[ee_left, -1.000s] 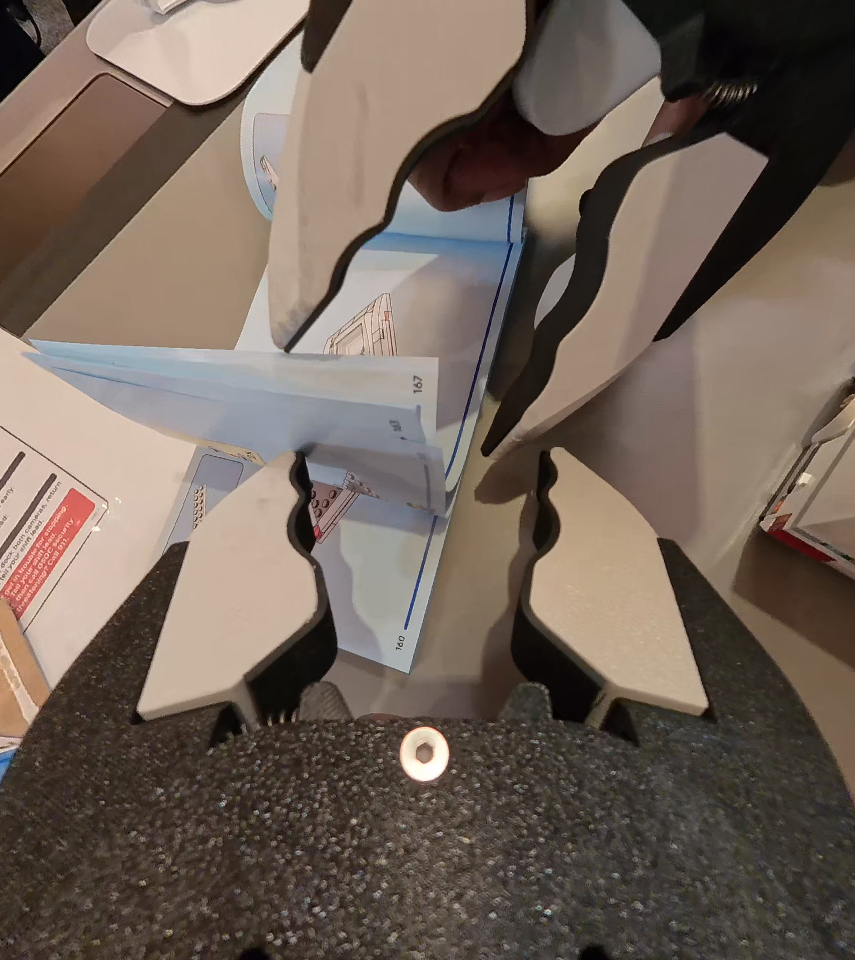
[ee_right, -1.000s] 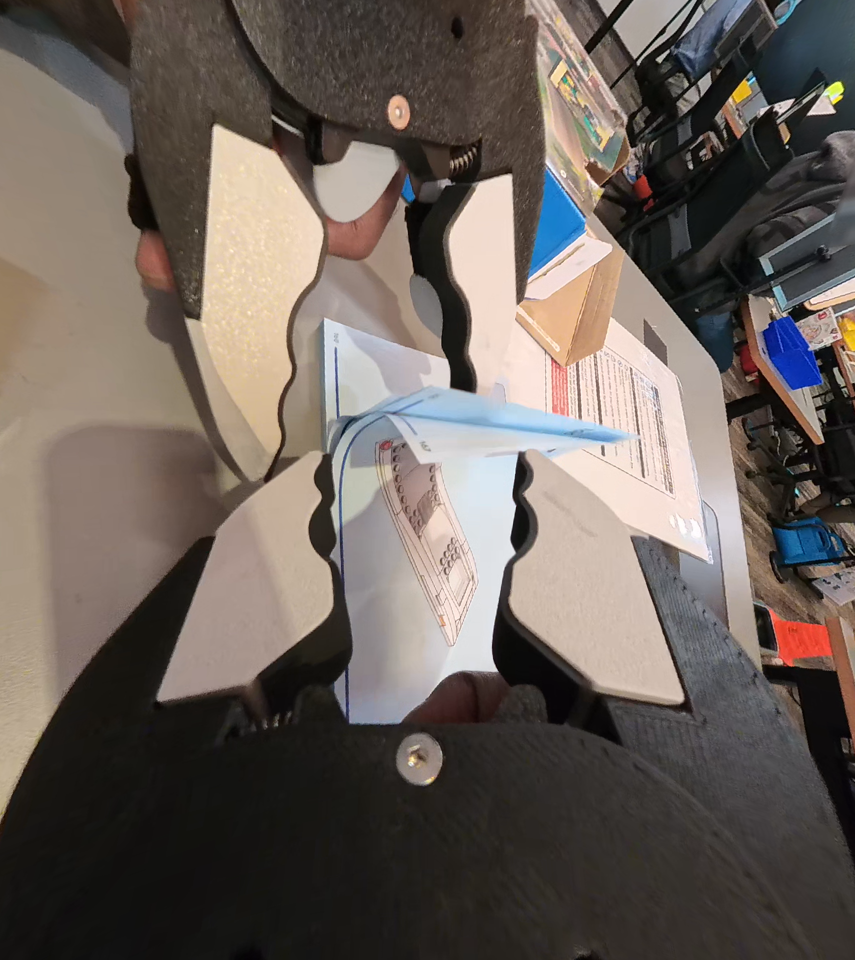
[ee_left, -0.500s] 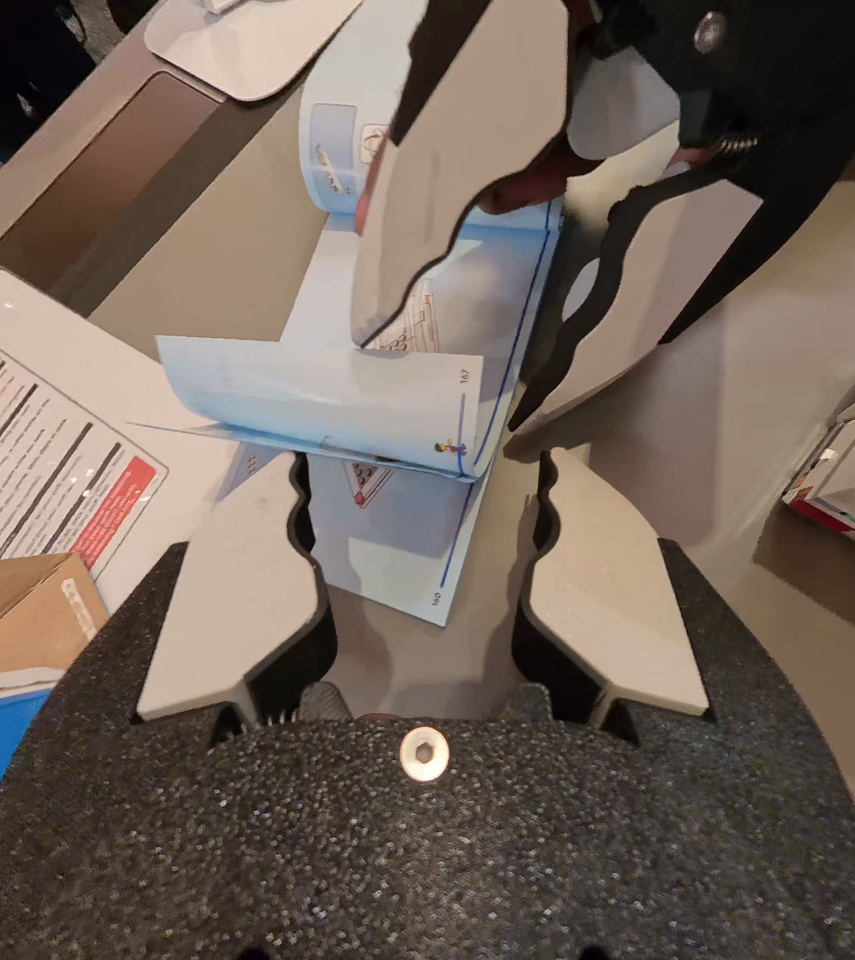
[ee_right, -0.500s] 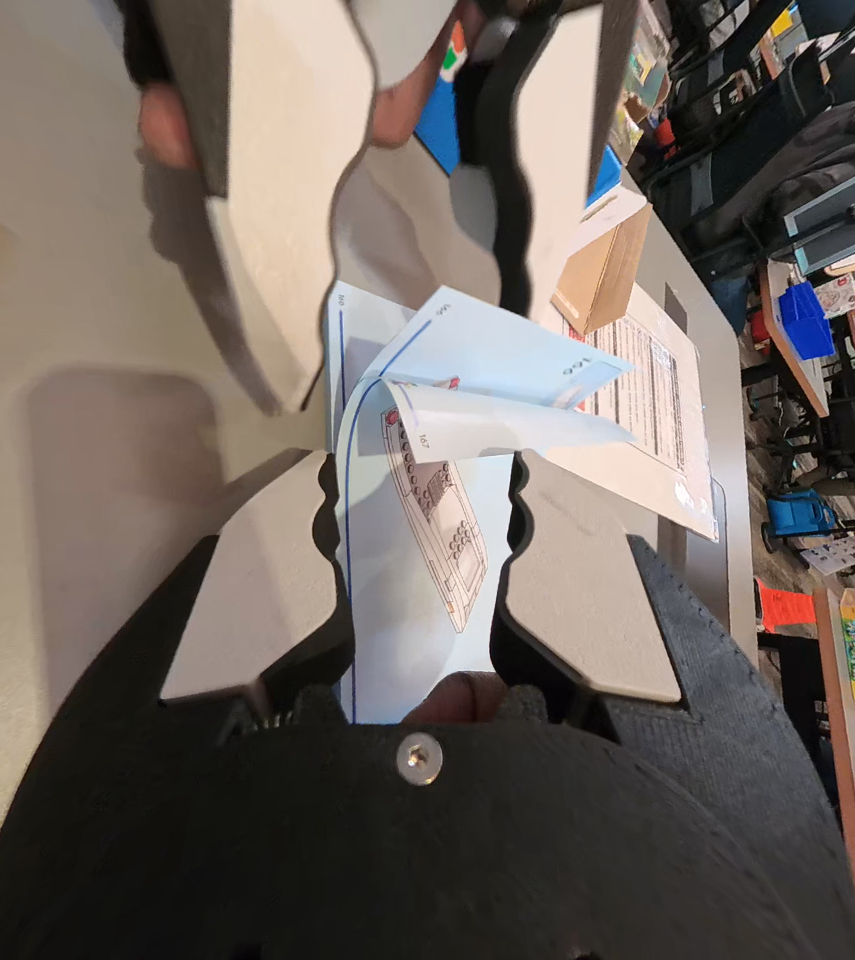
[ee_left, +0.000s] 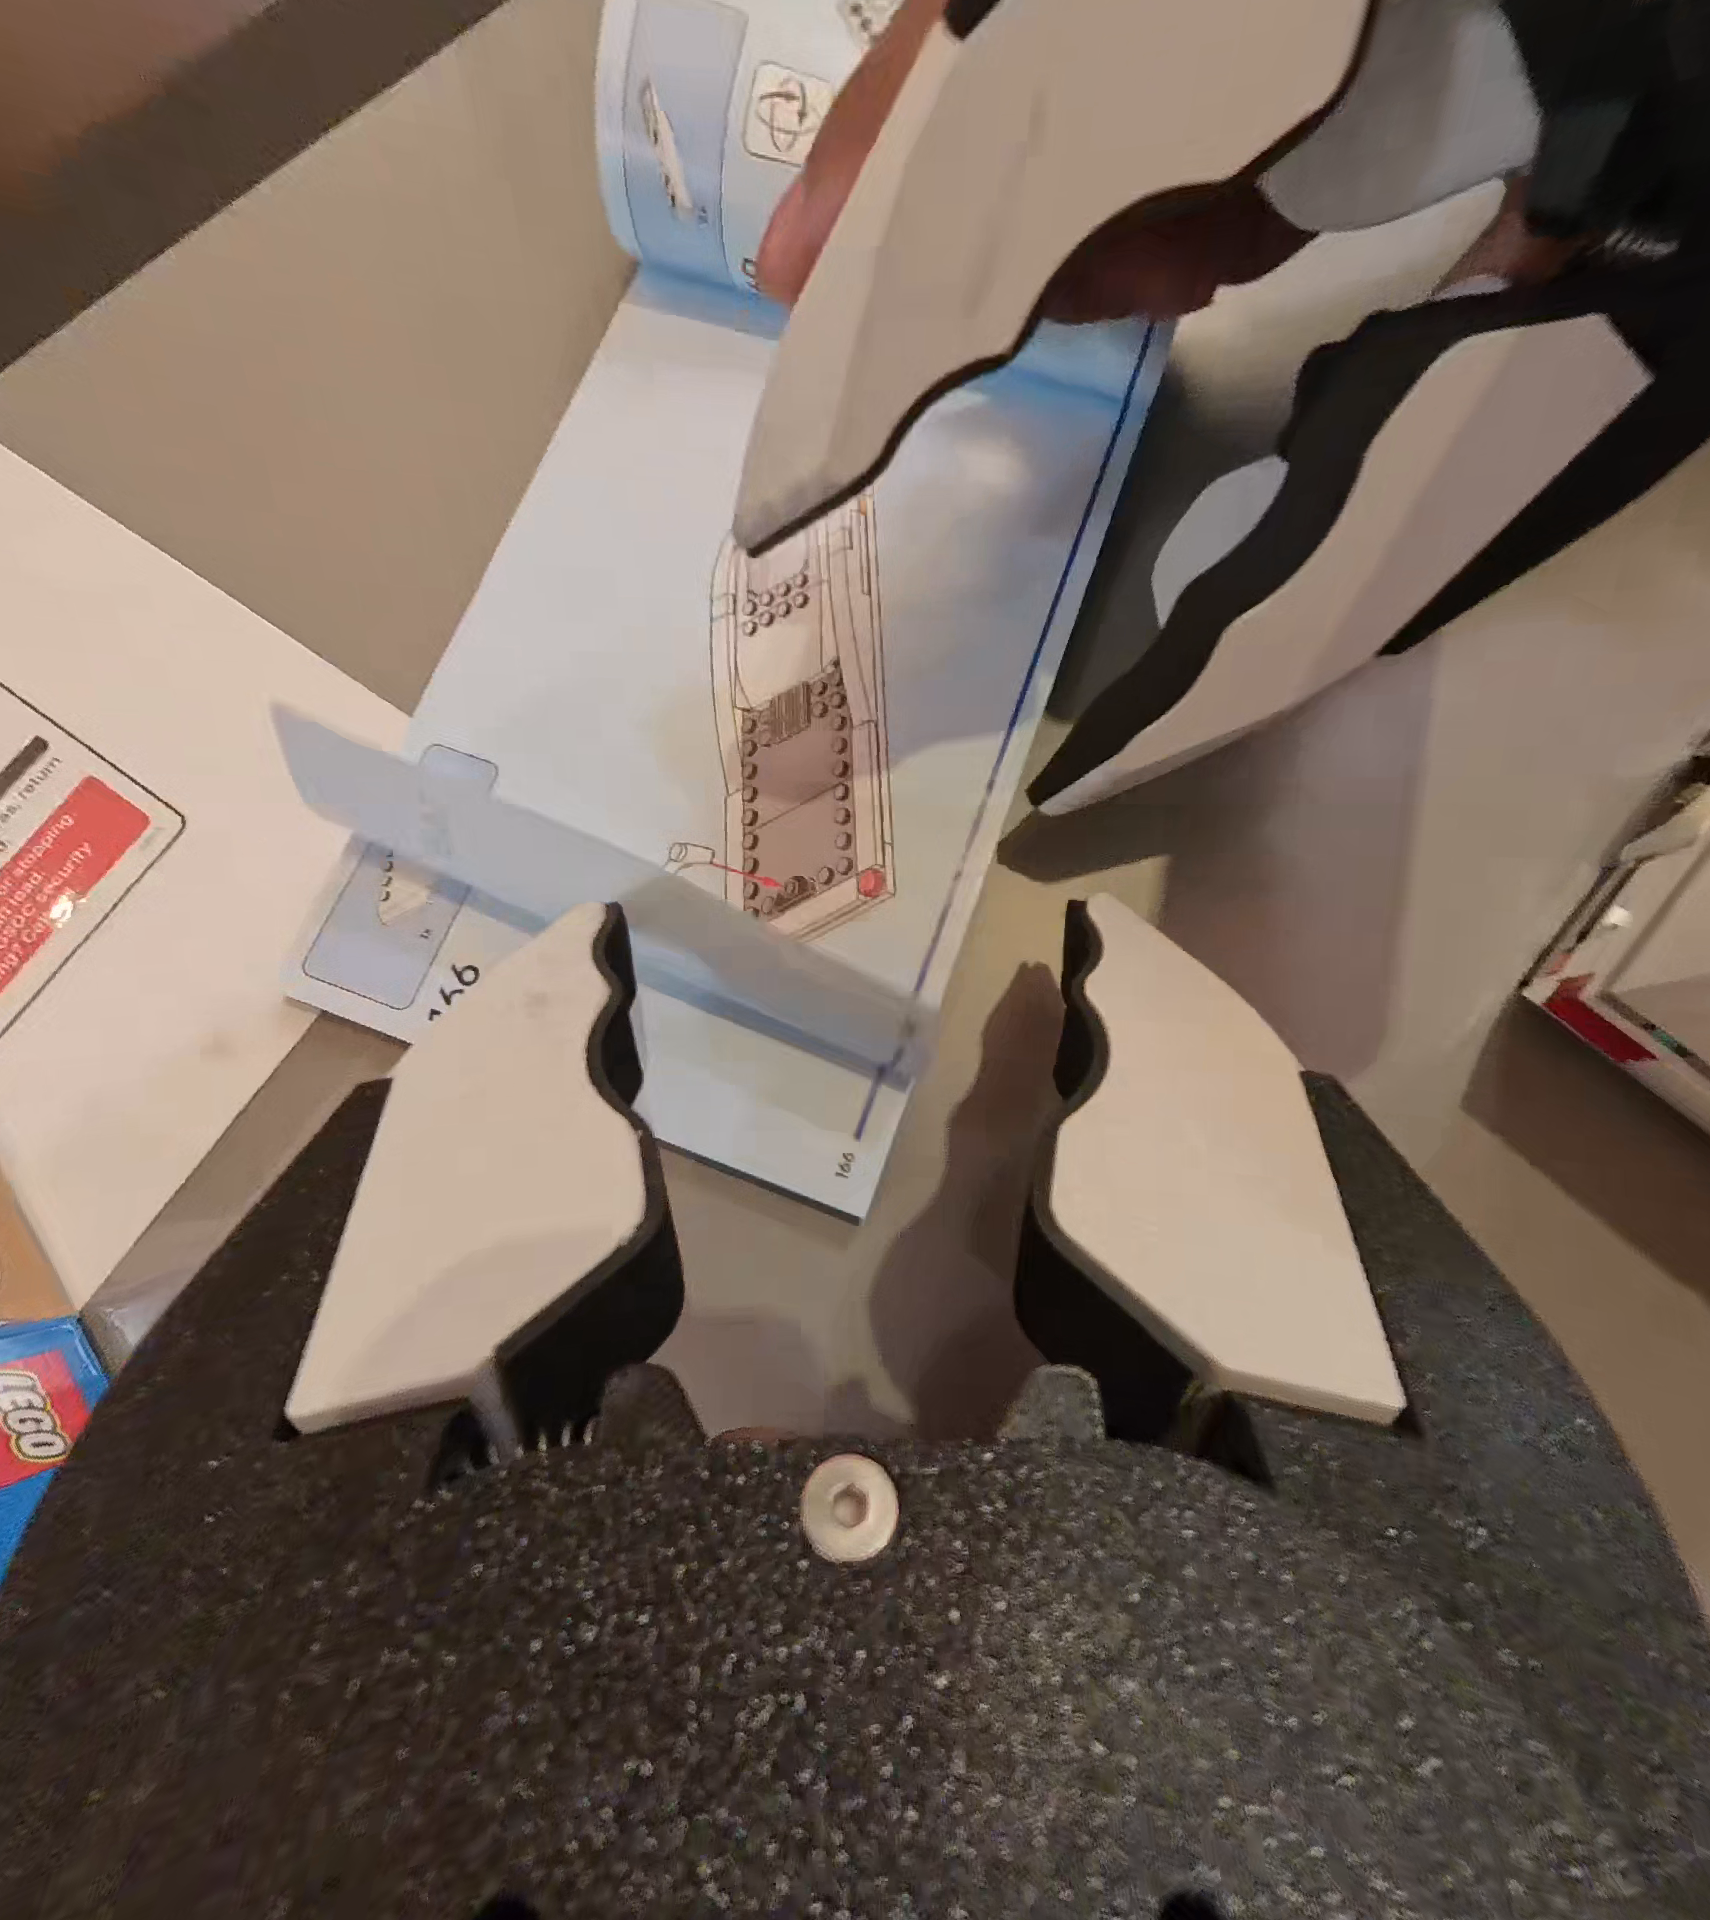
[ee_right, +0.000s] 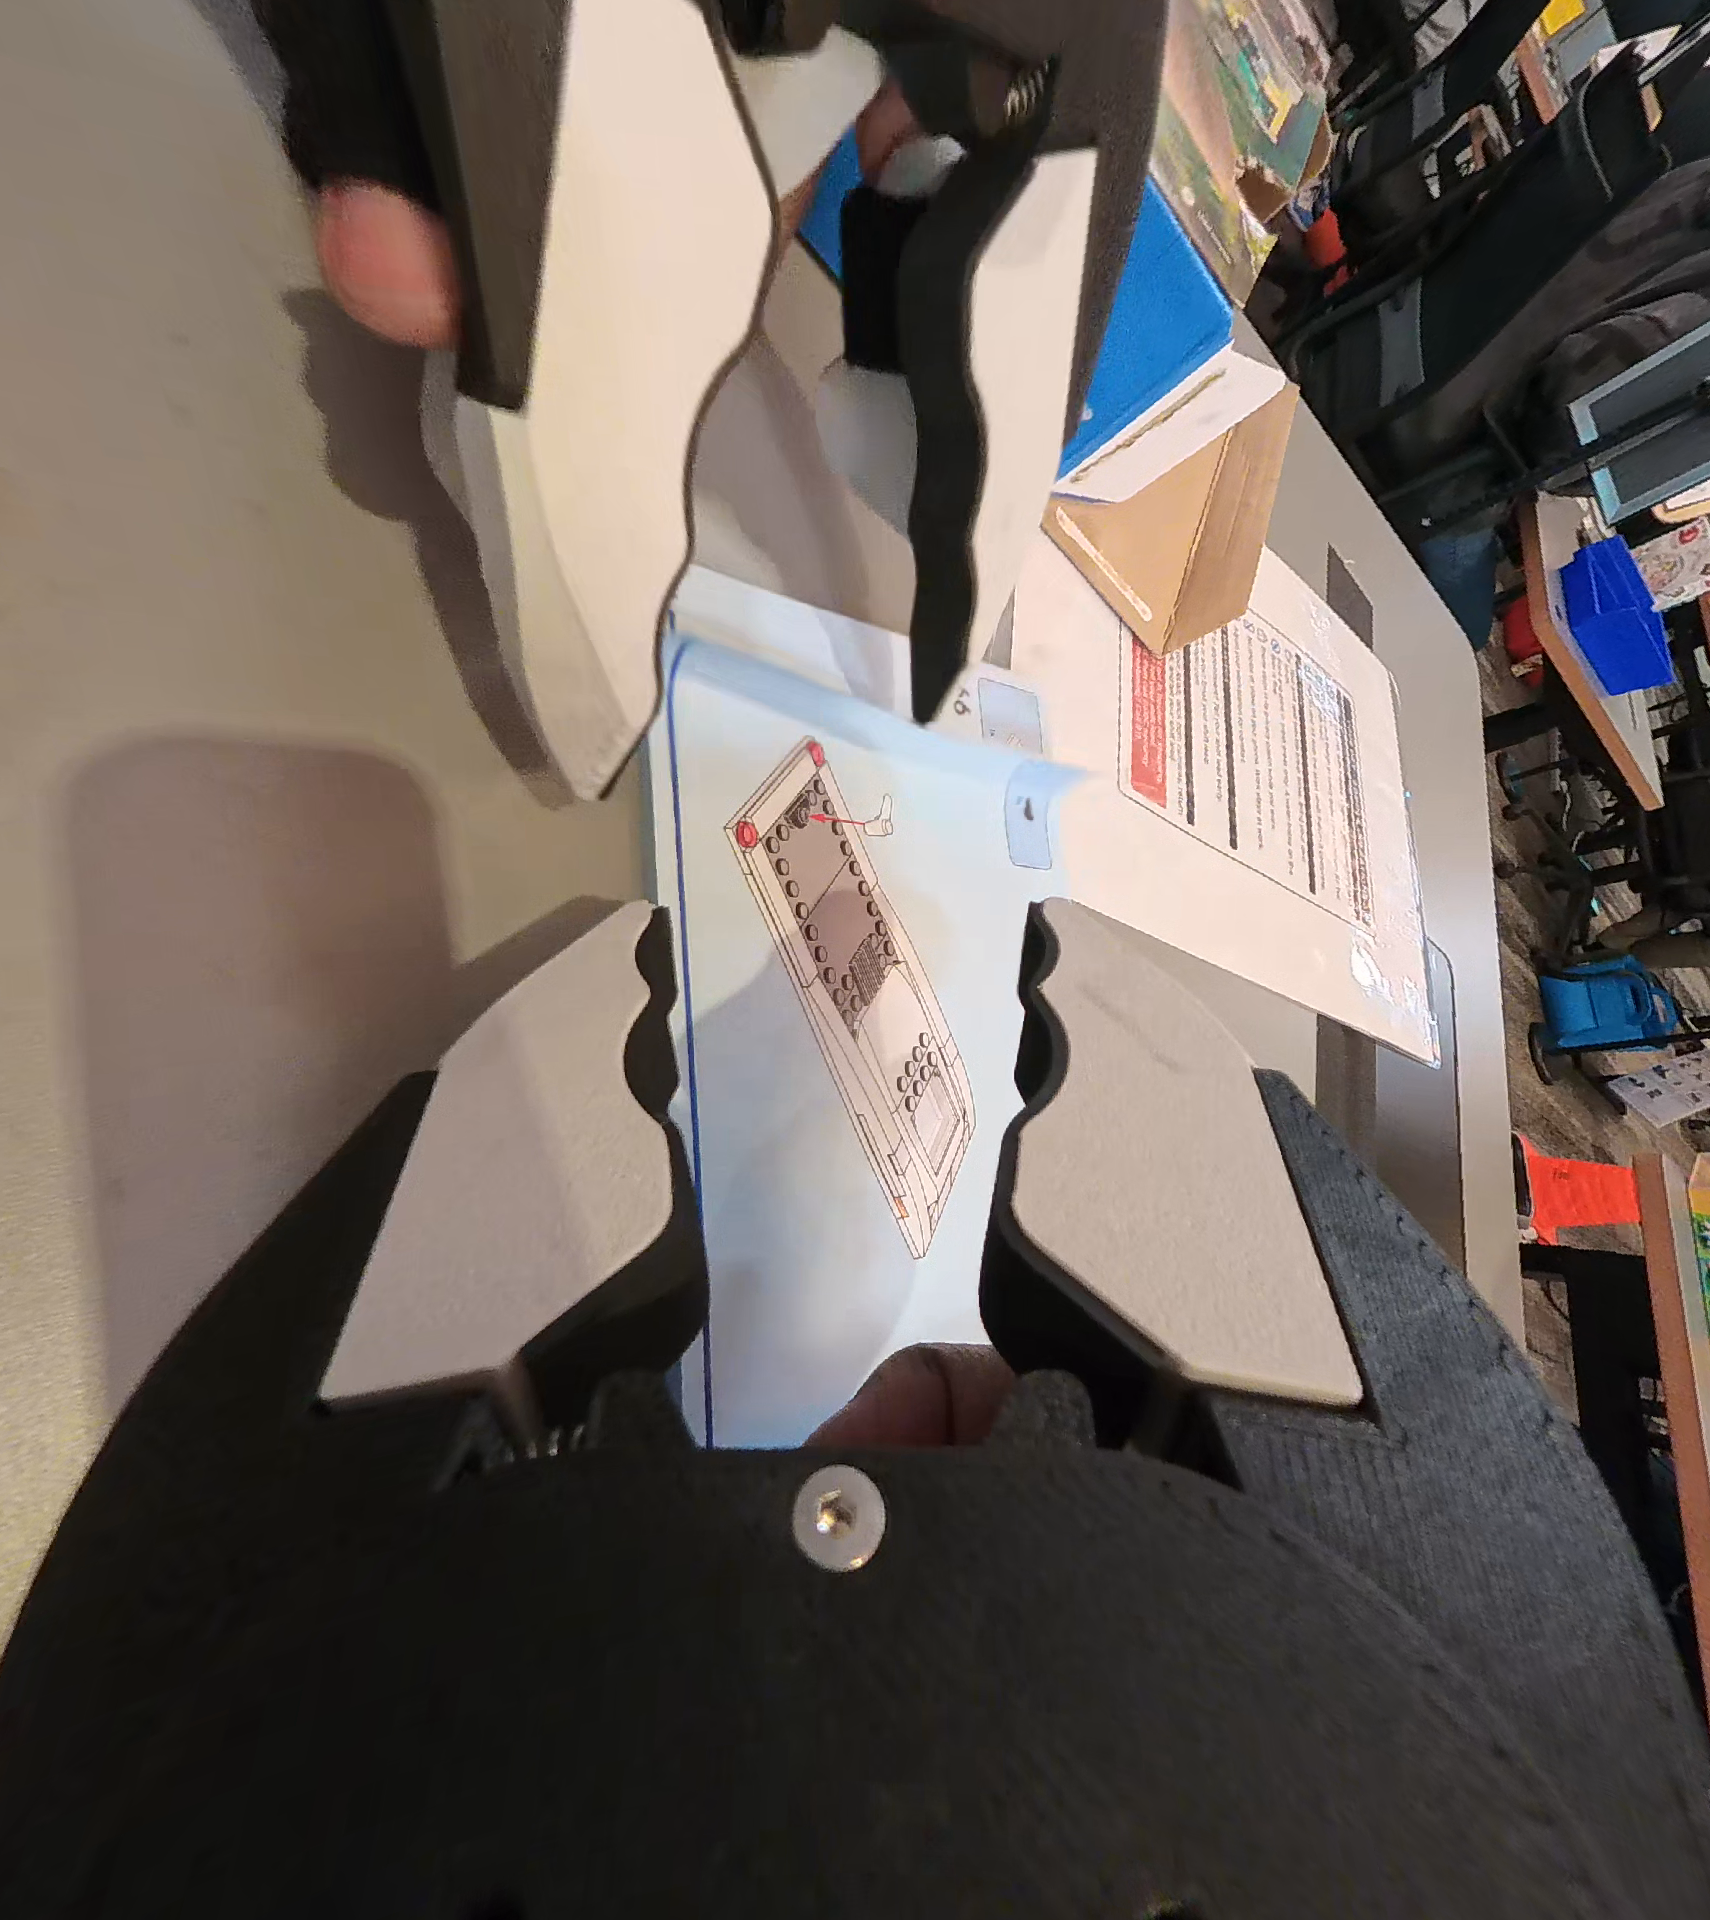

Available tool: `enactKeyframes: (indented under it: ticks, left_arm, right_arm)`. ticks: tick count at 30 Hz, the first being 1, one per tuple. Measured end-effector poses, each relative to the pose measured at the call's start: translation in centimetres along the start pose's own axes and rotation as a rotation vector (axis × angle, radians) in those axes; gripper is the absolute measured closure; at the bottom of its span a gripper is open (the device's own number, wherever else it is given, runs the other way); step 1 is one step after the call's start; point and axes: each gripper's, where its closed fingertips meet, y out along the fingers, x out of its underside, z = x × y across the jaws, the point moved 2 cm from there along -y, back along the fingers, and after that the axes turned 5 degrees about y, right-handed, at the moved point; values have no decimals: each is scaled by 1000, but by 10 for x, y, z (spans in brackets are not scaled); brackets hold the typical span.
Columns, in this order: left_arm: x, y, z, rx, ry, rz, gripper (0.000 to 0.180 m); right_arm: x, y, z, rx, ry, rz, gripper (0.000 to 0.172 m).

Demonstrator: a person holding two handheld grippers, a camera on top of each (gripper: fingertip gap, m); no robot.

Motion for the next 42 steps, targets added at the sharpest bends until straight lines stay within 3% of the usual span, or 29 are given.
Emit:
enactKeyframes:
  ticks: [9, 15, 20, 31, 36, 42]
  left_arm:
    - [-10, 1, 6, 46, -38, 65, 101]
    - [-4, -11, -15, 31, -249, 86, 102]
    - [15, -7, -18, 55, -366, -6, 105]
    - [0, -17, -26, 138, -574, 162, 145]
    - [-5, -21, -28, 157, -617, 223, 177]
    - [-18, -30, -34, 209, -734, 379, 180]
  right_arm:
    - [-1, -8, -3, 26, 68, -31, 110]
    - [-6, -4, -13, 4, 150, -83, 111]
    - [-6, -1, -18, -9, 164, -89, 112]
    - [-11, 1, -20, 45, 154, -49, 112]
    - [-17, 0, -22, 115, 119, -23, 114]
    - [-31, -2, -20, 177, 185, 38, 116]
